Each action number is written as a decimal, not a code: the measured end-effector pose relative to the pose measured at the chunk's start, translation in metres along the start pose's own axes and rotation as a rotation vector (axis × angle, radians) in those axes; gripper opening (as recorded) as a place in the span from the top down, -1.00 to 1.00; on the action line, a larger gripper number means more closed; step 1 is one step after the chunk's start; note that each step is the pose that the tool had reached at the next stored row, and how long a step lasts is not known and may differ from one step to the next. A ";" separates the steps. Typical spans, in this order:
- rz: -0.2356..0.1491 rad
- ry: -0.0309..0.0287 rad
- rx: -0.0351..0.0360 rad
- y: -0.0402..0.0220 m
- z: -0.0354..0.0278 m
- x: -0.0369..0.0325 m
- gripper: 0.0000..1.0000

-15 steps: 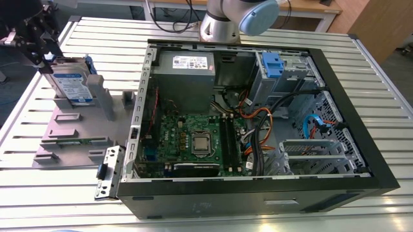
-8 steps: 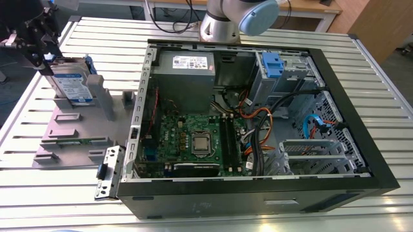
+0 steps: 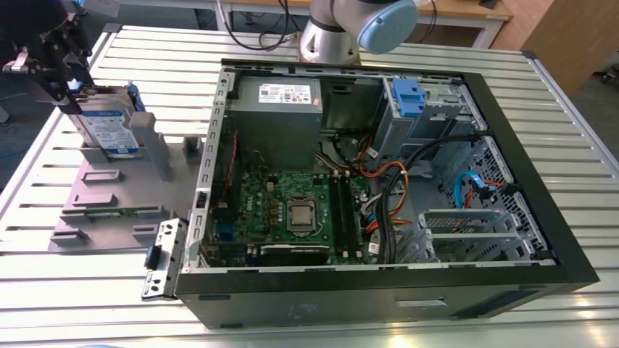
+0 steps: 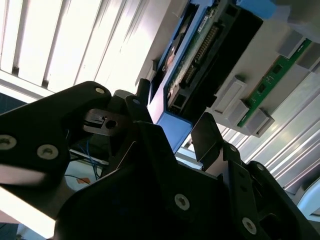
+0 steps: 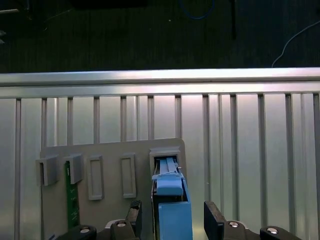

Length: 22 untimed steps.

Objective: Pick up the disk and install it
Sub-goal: 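Pick up the disk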

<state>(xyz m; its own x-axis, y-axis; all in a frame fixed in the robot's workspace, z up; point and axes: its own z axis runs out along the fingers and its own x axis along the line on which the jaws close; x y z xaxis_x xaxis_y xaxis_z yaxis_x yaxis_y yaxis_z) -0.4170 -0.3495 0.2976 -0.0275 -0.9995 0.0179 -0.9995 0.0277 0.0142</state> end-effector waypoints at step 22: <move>-0.025 0.0010 0.0001 0.0005 0.0107 -0.0009 -0.21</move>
<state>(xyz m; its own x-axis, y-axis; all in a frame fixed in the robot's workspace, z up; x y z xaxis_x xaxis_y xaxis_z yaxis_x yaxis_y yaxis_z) -0.4176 -0.3489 0.2869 -0.0026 -0.9998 0.0186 -0.9999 0.0028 0.0145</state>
